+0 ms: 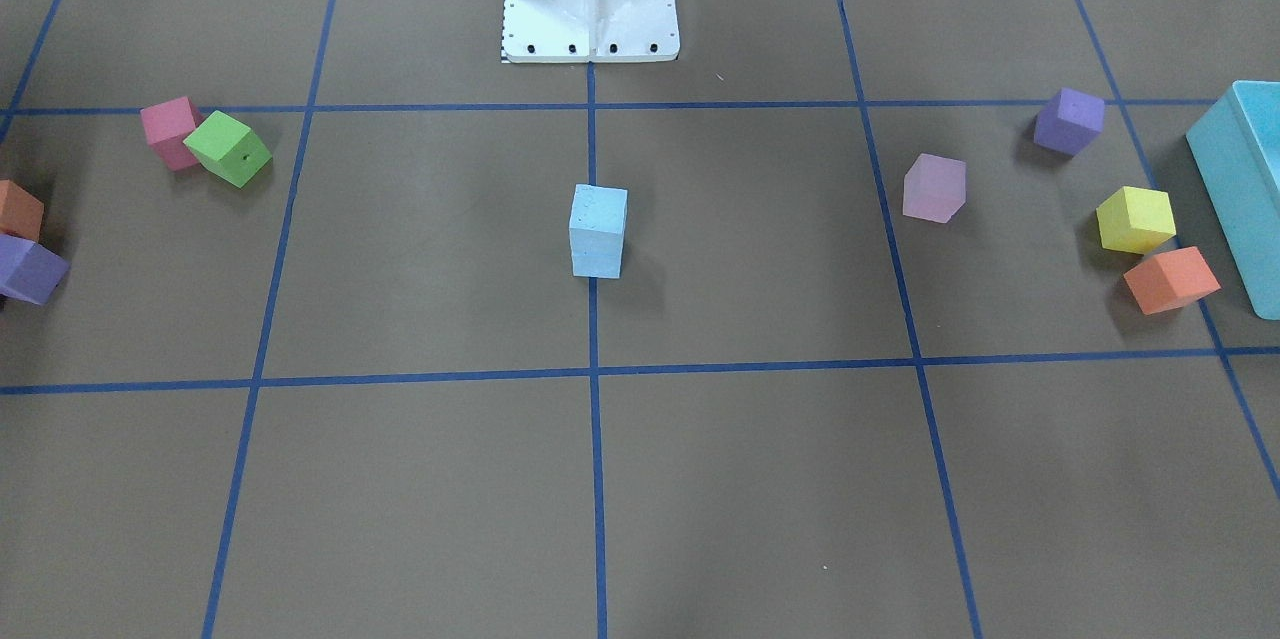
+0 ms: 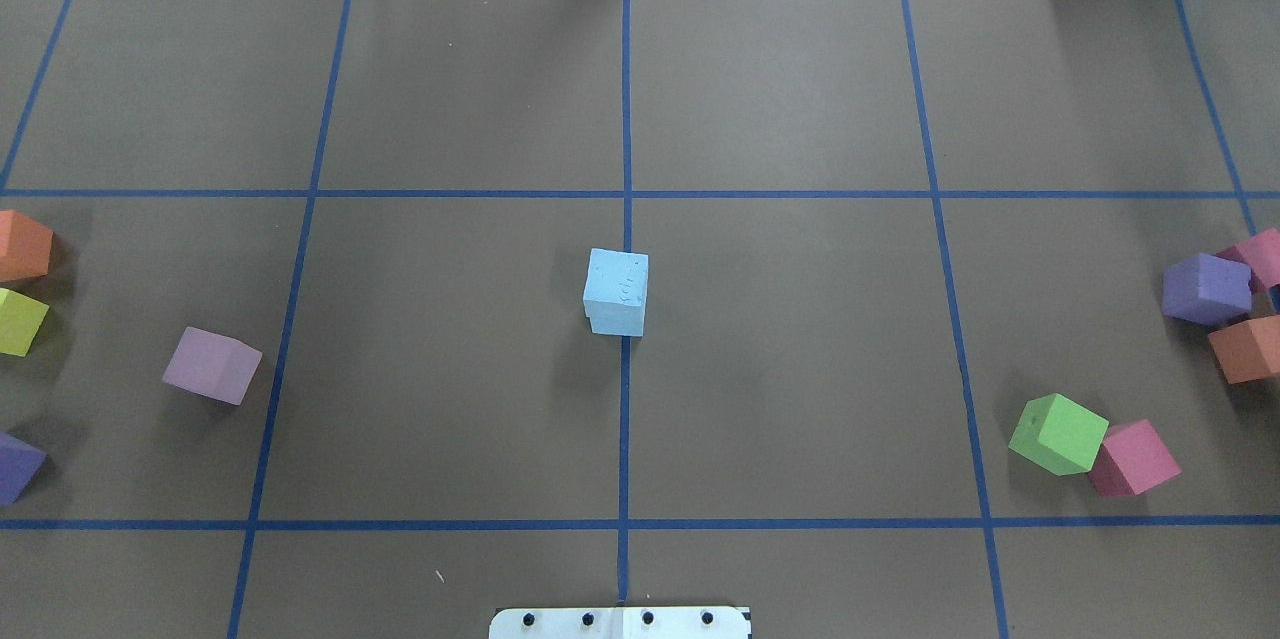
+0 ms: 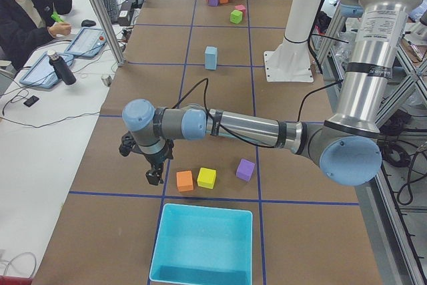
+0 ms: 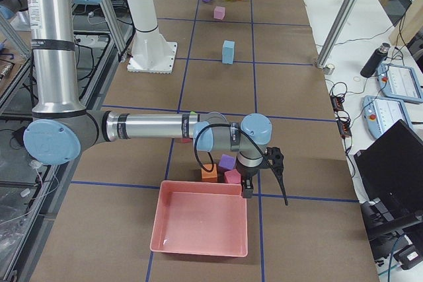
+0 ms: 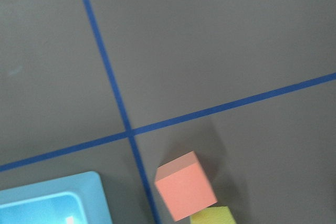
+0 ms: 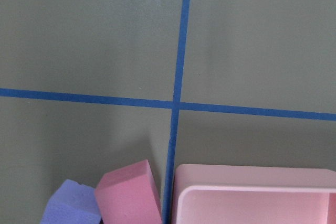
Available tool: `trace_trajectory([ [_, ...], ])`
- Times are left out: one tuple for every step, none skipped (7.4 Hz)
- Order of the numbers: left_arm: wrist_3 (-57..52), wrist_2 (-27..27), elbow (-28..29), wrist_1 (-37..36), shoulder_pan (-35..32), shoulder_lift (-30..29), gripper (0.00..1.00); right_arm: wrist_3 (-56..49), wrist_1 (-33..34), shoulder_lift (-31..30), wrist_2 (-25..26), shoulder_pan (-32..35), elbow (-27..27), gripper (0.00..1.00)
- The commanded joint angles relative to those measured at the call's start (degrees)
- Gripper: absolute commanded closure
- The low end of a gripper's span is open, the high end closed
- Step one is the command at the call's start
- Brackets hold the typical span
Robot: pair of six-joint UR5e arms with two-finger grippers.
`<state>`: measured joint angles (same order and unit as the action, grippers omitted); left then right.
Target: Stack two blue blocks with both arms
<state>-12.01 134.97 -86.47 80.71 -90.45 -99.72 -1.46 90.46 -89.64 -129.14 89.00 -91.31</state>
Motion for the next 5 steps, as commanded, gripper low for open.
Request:
trace_trajectory([
  [-0.7, 0.6, 0.2, 1.4, -5.2, 5.9, 0.02, -0.9, -0.1, -1.6, 0.1, 1.1, -0.2, 0.0],
  [-0.2, 2.3, -2.5, 4.1, -5.3, 8.6, 0.02, -0.9, -0.1, -1.7, 0.0, 1.1, -0.4, 0.0],
  [-0.4, 2.0, -5.1, 4.3, -5.3, 9.0, 0.02, -0.9, -0.1, -1.6, 0.0, 1.1, -0.4, 0.0],
  [-0.5, 1.8, -5.6, 4.3, -5.0, 9.5, 0.02, -0.9, -0.2, -1.6, 0.0, 1.1, -0.4, 0.0],
  [-0.6, 1.9, -5.9, 4.4, -4.9, 9.5, 0.02, -0.8, -0.2, -1.5, 0.1, 0.9, -0.4, 0.0],
])
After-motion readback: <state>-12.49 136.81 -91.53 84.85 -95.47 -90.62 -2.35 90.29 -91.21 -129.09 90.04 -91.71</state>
